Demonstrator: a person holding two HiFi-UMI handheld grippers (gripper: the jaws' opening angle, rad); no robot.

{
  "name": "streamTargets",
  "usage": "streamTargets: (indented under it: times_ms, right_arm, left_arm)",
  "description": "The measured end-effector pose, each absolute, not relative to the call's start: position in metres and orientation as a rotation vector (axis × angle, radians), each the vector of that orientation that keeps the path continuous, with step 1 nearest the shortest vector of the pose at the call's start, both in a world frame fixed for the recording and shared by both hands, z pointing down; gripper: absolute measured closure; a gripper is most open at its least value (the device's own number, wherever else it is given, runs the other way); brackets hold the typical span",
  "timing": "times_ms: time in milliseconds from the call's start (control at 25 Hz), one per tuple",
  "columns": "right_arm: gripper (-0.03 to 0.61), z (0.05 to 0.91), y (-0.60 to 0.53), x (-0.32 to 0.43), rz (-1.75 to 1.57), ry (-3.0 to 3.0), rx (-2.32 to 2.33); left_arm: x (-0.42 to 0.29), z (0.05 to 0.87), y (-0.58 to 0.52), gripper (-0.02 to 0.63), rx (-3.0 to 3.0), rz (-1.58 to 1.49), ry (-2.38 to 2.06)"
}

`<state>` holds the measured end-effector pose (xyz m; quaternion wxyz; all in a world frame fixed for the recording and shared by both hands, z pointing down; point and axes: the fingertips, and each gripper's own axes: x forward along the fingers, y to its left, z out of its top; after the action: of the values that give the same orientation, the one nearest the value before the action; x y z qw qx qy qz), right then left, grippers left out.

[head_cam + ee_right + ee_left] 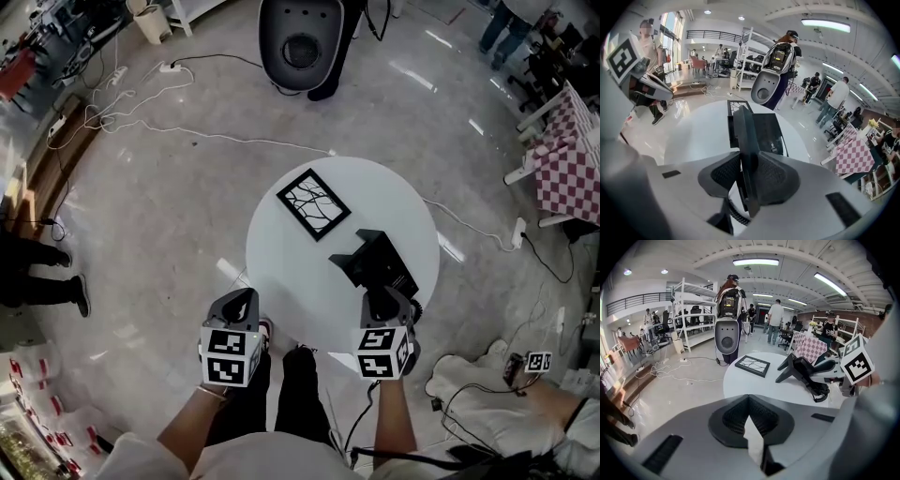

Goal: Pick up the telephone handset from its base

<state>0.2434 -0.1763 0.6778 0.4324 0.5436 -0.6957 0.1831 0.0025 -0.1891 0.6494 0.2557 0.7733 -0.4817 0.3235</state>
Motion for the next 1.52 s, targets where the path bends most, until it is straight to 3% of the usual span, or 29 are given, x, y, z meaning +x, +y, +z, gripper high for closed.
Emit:
streamTargets:
  times_ms: [200,440,1520]
  right_arm:
    - [0.428,0.679,-0.178,0.242,0.377,-1.665,1.355]
    - [0.476,0.669,-0.184,0.254,0.329,-1.62,1.45]
    - [0.486,0.657,-0.19,0.281,0.669,-1.727,1.542]
  left_arm:
    - [0.001,0.65,-0.189,0.604,2.09,0.875,-1.311]
    - [-0.002,0.65,-0.191,0.604,2.093,0.87,-1.314]
    - [0.007,0.643,-0.2,0.604,2.123,0.867,-1.28]
